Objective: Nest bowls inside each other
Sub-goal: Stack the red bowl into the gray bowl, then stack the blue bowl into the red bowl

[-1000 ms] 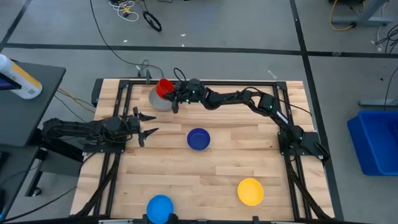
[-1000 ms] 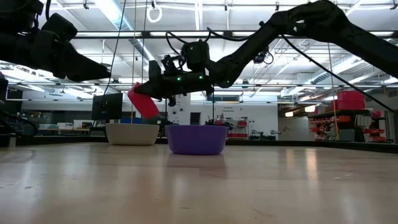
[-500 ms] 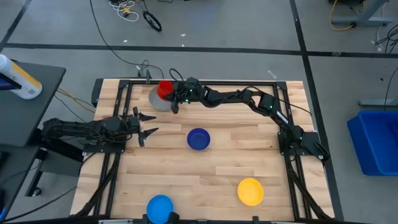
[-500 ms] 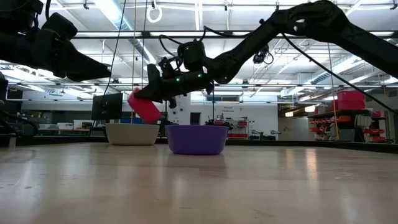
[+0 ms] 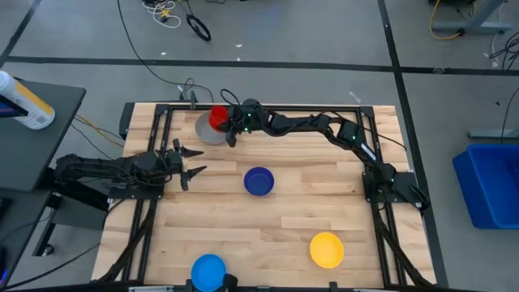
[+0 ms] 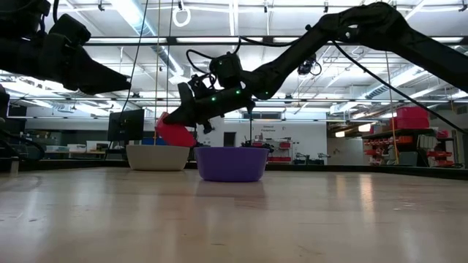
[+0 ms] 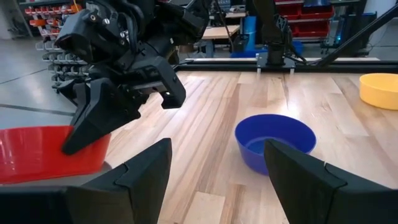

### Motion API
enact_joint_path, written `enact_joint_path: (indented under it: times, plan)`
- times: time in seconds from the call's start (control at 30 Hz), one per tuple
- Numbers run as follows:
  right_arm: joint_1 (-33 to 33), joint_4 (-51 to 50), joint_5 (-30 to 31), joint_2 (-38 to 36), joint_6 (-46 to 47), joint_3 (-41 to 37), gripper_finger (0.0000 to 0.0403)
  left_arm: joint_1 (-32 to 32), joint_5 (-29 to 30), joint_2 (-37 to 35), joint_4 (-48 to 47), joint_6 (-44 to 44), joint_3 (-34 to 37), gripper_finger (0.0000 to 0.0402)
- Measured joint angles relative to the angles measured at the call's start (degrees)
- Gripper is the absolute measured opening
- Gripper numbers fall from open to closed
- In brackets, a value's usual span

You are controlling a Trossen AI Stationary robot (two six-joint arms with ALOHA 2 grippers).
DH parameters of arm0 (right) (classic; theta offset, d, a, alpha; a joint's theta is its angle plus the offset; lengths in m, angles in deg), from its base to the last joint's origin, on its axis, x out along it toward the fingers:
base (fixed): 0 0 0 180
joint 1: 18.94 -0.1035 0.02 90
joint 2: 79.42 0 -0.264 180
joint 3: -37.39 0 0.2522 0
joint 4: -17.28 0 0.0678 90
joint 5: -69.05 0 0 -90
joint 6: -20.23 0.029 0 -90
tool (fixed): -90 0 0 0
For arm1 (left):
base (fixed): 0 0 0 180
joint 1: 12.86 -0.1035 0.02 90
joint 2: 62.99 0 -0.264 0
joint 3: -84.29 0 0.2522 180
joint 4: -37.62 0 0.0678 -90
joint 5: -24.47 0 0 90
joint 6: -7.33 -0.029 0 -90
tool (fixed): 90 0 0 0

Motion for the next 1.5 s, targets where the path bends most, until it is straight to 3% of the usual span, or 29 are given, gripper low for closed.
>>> enact_joint_path:
  times: [0.4, 0.5, 0.73, 0.9, 1.1, 1.3, 1.5]
  plan:
    - [0.0, -0.9, 2.3, 0.0, -0.5, 0.0, 0.0006, 0.0, 0.2, 0.0, 0.0, -0.1, 0.0, 0.0261]
    - [0.0, -0.9, 2.6, 0.0, -0.4, 0.0, 0.004, 0.0, 0.2, 0.0, 0.0, -0.1, 0.0, 0.0261]
    - [0.0, -0.9, -1.1, 0.0, 0.0, 0.0, 0.0161, 0.0, 0.2, 0.0, 0.0, -0.1, 0.0, 0.0261]
    - [0.0, -0.9, -1.5, 0.0, 0.0, 0.0, 0.0207, 0.0, 0.2, 0.0, 0.0, -0.1, 0.0, 0.0261]
    - [-0.3, 0.2, 0.9, 0.0, 1.2, 0.0, 0.0212, 0.0, 0.2, 0.0, 0.0, 0.1, 0.0, 0.0261]
    - [-2.7, 3.0, 11.2, 0.0, 2.3, 0.0, 0.0212, 0.0, 0.2, 0.0, 0.0, 0.2, 0.0, 0.0261]
    - [-6.3, 6.7, 5.8, -0.9, -5.2, -0.1, 0.0217, 0.0, 0.2, 0.0, -0.4, -0.3, 0.0, 0.0261]
